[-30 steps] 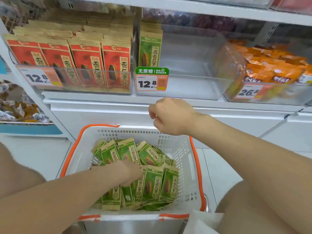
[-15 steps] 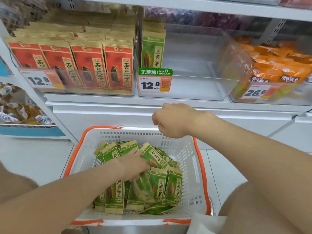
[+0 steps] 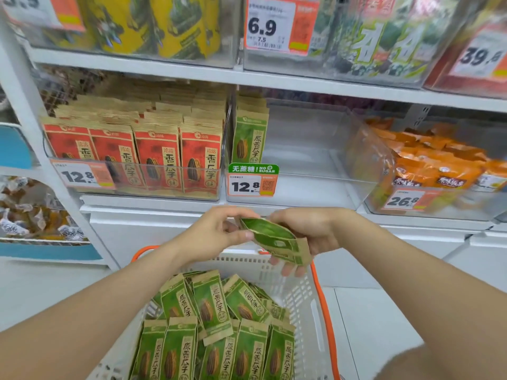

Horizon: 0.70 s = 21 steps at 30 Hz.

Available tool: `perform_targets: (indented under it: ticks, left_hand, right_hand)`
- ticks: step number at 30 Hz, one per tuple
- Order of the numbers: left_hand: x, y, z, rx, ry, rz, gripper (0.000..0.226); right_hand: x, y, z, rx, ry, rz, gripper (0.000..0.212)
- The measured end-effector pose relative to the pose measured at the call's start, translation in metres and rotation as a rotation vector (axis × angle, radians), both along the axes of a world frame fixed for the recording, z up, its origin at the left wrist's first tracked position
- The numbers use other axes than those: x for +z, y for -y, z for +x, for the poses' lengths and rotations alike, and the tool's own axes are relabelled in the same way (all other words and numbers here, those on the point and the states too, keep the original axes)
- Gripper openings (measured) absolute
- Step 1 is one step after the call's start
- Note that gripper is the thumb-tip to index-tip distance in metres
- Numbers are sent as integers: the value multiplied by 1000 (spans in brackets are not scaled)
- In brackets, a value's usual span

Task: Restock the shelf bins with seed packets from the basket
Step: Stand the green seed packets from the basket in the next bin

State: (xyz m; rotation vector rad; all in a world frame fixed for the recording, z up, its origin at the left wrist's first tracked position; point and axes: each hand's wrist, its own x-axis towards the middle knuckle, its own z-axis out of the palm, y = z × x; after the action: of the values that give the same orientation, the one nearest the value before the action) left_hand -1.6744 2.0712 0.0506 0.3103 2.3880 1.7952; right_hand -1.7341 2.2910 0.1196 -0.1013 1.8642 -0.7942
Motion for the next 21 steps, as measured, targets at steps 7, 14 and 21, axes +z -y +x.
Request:
perform_targets:
  ticks: [7, 14, 21]
  left_hand:
    - [20, 15, 2, -32, 63, -270, 55]
    - [14, 11, 7, -79, 97, -168, 62]
    - [30, 14, 5, -121, 180, -39, 29]
  right_hand:
    - [8, 13, 5, 54, -416, -7, 53]
    - [9, 16, 6, 458, -998, 155, 44]
    - [33, 10, 1, -31, -840, -360, 51]
